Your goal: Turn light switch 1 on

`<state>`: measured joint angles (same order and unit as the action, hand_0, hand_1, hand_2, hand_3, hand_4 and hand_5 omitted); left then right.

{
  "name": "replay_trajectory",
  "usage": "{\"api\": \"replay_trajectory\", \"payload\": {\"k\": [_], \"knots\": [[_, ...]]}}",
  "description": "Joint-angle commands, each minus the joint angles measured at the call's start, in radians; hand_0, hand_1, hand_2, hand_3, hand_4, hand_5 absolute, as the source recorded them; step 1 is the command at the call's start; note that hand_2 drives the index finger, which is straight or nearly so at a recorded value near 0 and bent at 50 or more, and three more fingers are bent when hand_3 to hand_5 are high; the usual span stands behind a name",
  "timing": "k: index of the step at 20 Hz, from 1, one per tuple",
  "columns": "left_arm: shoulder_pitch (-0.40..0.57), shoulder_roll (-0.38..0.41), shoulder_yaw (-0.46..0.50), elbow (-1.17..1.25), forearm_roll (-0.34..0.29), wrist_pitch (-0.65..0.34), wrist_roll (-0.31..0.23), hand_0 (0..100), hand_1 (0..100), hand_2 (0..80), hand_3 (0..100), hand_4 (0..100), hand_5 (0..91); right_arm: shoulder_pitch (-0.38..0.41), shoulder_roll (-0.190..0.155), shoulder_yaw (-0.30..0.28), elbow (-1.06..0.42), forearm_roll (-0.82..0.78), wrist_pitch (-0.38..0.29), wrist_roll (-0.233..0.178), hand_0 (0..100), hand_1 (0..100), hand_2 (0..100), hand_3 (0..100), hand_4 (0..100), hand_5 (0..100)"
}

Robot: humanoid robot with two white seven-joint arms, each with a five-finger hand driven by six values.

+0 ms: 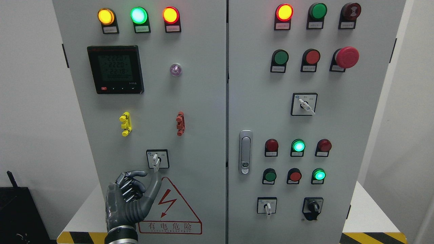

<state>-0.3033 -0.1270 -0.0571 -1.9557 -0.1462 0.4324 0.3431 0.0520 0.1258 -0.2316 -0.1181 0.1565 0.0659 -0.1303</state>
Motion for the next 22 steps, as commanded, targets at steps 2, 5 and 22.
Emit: {"api": "replay_trajectory", "payload": {"k": [2, 5, 22], "knots": [[-0.025, 0.000, 0.002, 0.014, 0.000, 0.011, 0.000, 12, 75, 50.8, 89, 94, 87.7, 0.000, 0.000, 0.000, 0.000, 0.000, 0.000, 0.000, 31, 0, 0, 0, 0, 0], [-0.025, 0.000, 0.000, 0.017, 0.000, 0.011, 0.000, 12, 75, 50.7, 89, 94, 87.7, 0.000, 0.000, 0.000, 0.000, 0.000, 0.000, 0.000, 31, 0, 0, 0, 0, 0], [-0.056, -0.002, -0.012, 0.029, -0.001, 0.051, 0.000, 13, 75, 51.1, 89, 94, 87.7, 0.000, 0.000, 0.000, 0.000, 0.000, 0.000, 0.000, 31, 0, 0, 0, 0, 0]]}}
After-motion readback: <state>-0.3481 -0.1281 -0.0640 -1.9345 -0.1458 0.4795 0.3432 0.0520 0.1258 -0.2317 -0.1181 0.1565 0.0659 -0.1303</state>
